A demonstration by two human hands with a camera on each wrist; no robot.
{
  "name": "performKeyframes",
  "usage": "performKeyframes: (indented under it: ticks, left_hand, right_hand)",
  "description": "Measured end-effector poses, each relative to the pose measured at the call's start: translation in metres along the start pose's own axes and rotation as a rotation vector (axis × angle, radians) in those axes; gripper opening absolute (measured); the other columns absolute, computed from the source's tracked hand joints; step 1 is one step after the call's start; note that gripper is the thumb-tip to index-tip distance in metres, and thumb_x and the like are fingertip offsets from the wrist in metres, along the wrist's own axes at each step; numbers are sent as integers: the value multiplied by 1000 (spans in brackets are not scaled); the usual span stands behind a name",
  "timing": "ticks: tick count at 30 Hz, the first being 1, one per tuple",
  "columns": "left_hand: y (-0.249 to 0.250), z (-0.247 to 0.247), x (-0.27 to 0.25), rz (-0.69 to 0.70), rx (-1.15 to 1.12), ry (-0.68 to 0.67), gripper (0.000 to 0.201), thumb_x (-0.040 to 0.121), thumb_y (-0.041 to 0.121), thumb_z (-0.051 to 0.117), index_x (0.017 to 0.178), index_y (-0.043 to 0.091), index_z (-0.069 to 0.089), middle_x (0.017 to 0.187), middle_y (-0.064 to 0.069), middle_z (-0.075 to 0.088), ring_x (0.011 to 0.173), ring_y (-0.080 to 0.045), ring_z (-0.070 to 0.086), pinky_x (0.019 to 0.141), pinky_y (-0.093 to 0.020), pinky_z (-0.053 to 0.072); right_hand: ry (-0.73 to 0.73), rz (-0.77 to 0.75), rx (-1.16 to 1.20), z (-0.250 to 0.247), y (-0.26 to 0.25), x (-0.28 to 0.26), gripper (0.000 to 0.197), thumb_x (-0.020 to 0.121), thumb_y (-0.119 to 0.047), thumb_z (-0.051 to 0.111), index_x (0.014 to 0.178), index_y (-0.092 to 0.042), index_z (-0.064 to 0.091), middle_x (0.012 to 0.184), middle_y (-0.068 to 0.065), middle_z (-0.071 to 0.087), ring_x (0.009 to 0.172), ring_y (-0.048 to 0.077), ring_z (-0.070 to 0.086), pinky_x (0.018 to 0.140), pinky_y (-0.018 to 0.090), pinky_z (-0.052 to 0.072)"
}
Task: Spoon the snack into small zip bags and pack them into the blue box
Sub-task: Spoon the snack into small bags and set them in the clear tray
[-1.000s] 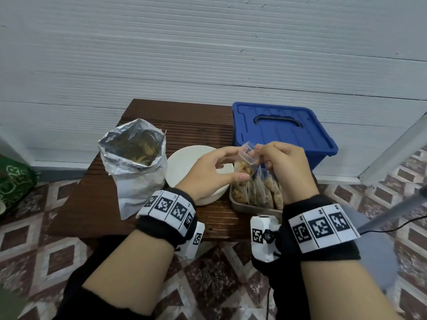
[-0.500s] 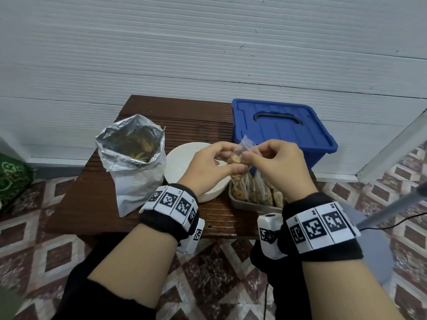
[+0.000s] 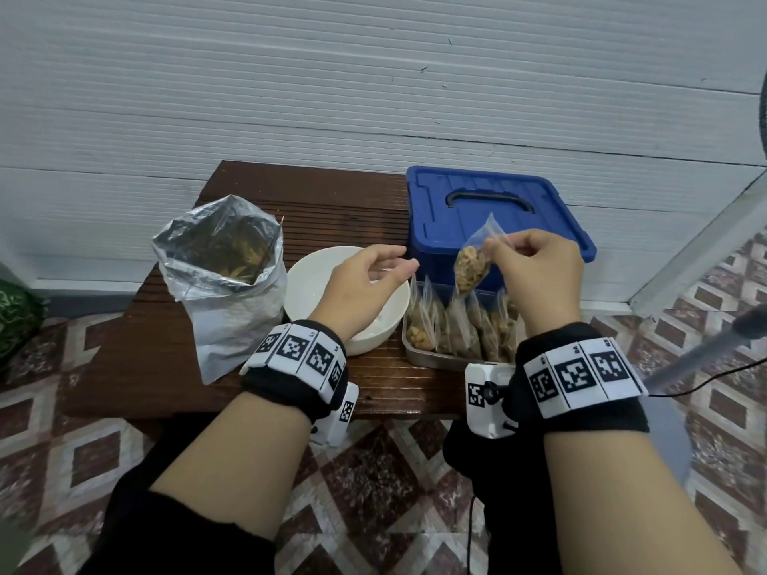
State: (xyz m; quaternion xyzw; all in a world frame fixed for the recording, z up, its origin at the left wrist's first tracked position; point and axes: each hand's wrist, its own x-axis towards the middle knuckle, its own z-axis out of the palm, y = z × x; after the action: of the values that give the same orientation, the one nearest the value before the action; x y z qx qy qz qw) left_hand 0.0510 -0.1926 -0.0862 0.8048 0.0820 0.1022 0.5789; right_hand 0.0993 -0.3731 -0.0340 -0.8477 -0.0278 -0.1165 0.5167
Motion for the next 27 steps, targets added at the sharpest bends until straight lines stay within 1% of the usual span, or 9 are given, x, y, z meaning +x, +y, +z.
performKeyframes:
  ticks: [3,7,9,13,16,19,22,25,27]
  left_hand:
    - [-2,0,1,-11,7,9,35,92,40,61,123,24,61,111,12,65,107,-3,58,84,-11,42]
    - [-4,0,2,-30,-3,6,30,92,40,59,119,27,61,112,8,66,107,-7,60,93,-20,45]
    - [-5,0,2,-32,-4,8,29,93,41,59,119,28,61,112,7,67,107,-8,60,96,-24,46]
    - [-6,1,2,-35,-4,1,25,93,41,59,115,30,61,111,6,68,106,-9,61,94,-24,46]
    - [-6,2,2,-40,2,-5,26,93,42,59,116,30,61,111,6,67,105,-9,61,92,-22,45]
    - [-6,2,2,-46,11,-8,29,93,42,58,118,29,61,112,6,67,105,-10,61,88,-20,44]
    - [-5,3,1,-48,10,-9,29,93,43,58,118,29,61,112,6,67,105,-10,61,84,-17,44]
    - [-5,2,0,-50,11,-12,26,93,42,58,116,31,60,112,6,67,105,-10,61,79,-16,45]
    - [-5,1,0,-48,18,-8,23,93,42,58,113,33,60,112,6,67,106,-10,61,87,-21,47]
  right_hand:
    - [26,12,-7,-5,5,3,8,81,-18,68,73,-15,68,66,-7,62,63,5,55,63,21,45]
    - [35,25,-47,-8,11,3,13,82,-19,67,69,-20,64,66,-7,61,63,5,55,63,20,43]
    - [36,31,-81,-10,14,4,14,82,-22,68,69,-20,64,66,-7,62,65,7,57,66,23,45]
    - [41,26,-185,-12,20,5,14,85,-23,66,71,-19,63,68,-8,61,71,13,60,71,28,50]
    - [23,21,-276,-9,27,4,13,85,-23,64,73,-19,64,70,-6,62,75,17,61,80,38,52]
    - [-33,39,-369,-2,35,1,10,84,-28,65,77,-22,65,80,-3,67,85,21,62,88,45,48]
    - [-40,47,-458,5,41,-2,11,84,-34,65,82,-23,66,87,-3,69,92,22,61,95,44,43]
    - [-5,49,-496,7,41,-3,15,84,-37,63,85,-23,68,90,-3,70,95,23,60,96,39,38]
    - [-4,69,-511,6,40,-4,16,84,-40,63,86,-24,67,91,-3,70,98,23,59,94,38,34]
